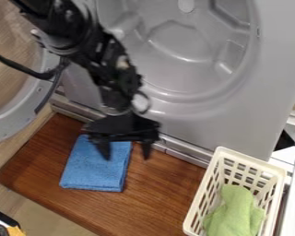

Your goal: Lay the laundry basket on top of the blue towel

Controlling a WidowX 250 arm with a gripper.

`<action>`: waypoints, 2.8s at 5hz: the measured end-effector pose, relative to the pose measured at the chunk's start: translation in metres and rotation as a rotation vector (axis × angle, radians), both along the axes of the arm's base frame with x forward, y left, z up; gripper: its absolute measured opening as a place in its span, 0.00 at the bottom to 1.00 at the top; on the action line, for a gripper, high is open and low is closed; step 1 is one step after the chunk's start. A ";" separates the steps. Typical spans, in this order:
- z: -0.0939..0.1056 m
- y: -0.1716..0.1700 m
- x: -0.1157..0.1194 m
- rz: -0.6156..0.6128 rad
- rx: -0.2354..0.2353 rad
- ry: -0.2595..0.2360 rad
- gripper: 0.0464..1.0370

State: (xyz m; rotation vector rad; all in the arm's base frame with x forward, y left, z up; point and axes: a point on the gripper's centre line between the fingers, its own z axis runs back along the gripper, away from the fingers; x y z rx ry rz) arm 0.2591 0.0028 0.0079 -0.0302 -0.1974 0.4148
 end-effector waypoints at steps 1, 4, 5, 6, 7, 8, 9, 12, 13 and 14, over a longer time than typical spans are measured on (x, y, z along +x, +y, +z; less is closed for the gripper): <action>-0.001 -0.043 0.000 -0.160 -0.047 -0.013 0.96; -0.034 -0.113 -0.001 -0.348 -0.114 0.026 0.96; -0.048 -0.114 0.003 -0.316 -0.060 0.057 0.91; -0.049 -0.111 0.005 -0.315 -0.014 0.057 0.62; -0.050 -0.109 0.004 -0.315 -0.008 0.056 0.32; -0.047 -0.107 -0.001 -0.315 -0.015 0.037 0.12; -0.045 -0.099 -0.001 -0.290 -0.042 0.002 0.06; -0.028 -0.092 -0.001 -0.283 -0.110 -0.037 0.05; -0.007 -0.082 -0.003 -0.278 -0.179 -0.087 0.05; 0.007 -0.054 -0.008 -0.223 -0.192 -0.101 0.05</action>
